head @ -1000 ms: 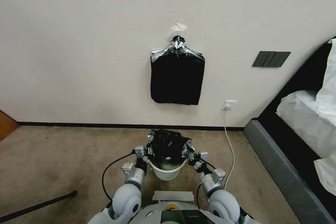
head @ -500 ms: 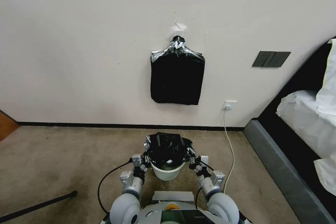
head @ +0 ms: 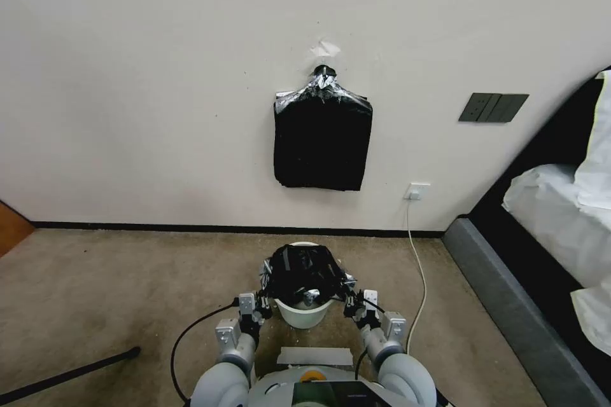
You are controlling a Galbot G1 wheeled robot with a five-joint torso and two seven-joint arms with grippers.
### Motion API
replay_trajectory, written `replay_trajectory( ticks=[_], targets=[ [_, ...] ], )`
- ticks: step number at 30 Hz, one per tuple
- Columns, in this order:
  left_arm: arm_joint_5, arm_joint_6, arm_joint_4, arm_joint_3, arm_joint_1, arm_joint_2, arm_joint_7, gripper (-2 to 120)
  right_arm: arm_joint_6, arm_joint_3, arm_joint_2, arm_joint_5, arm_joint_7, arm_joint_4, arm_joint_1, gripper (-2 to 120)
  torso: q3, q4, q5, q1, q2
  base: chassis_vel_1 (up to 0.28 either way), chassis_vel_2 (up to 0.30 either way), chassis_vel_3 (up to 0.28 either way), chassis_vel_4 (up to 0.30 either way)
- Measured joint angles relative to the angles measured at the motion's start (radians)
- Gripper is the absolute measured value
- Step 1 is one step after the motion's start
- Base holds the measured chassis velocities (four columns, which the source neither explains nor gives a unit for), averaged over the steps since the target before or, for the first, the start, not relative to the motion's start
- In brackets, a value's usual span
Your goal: Place a trash bag onto the trash bin.
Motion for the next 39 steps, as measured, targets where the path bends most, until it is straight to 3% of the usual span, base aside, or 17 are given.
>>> replay_trajectory(
  ticks=[10, 31, 39],
  targets=[
    [-0.049, 0.032, -0.002, -0.013, 0.023, -0.005, -0.024, 0, -0.049, 0.001, 0.025, 0.050, 0.006, -0.021, 0.004, 0, 0.000, 0.0000, 0.0000, 0.000, 0.000, 0.000, 0.000, 0.000, 0.000],
    [-0.059, 0.022, 0.110, 0.001, -0.056, -0.018, -0.018, 0, -0.062, -0.014, 0.031, 0.052, -0.017, -0.144, 0.084, 0, 0.000, 0.0000, 0.0000, 0.000, 0.000, 0.000, 0.000, 0.000, 0.000],
    [-0.057, -0.001, 0.143, 0.003, -0.099, -0.007, -0.018, 0, -0.011, -0.028, 0.027, -0.049, -0.051, -0.212, 0.111, 0, 0.000, 0.0000, 0.0000, 0.000, 0.000, 0.000, 0.000, 0.000, 0.000]
  ],
)
